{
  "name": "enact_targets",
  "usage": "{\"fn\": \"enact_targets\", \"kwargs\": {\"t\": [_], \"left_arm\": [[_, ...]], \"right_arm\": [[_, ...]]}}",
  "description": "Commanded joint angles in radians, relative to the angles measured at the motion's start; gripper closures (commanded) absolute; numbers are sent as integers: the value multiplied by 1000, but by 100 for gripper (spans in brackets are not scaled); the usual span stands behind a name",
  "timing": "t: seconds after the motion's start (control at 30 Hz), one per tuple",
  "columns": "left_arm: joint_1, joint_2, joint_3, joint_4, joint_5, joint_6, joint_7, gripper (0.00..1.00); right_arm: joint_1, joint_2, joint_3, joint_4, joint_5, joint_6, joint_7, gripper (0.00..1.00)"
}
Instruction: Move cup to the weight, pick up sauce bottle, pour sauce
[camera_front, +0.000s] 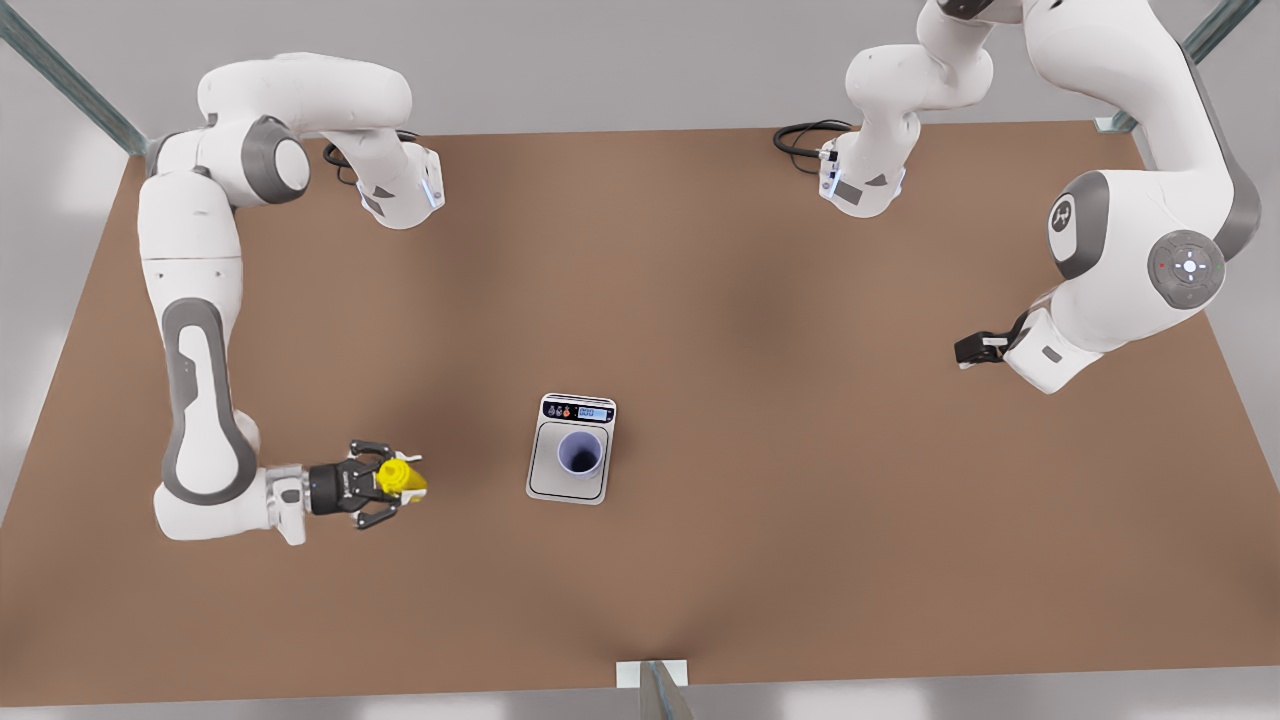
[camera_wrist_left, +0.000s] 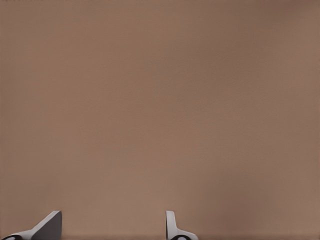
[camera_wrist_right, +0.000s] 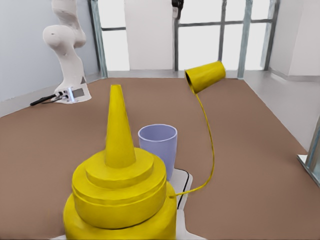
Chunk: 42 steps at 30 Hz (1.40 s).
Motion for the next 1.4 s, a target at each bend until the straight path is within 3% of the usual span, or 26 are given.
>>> {"fn": "enact_targets", "kwargs": {"t": [0.0,0.47,0.5,0.7,0.73,0.8,1.37], "left_arm": [[0,0,0,0,0,-1,0,0],[0,1,0,0,0,1,0,0],[0,3,0,0,0,1,0,0],[0,9,0,0,0,4,0,0],[0,11,0,0,0,4,0,0],[0,12,0,0,0,4,2,0],[-21,11,0,0,0,1,0,0]], "right_arm": [[0,11,0,0,9,1,-15,49],[-3,91,-9,2,4,38,-40,44],[-3,91,-9,2,3,38,-36,37],[-3,112,-9,3,6,46,-36,28],[-5,118,-9,5,7,46,-39,23],[-6,123,-9,5,7,46,-34,0],[-8,126,-12,5,7,46,-19,0]]}}
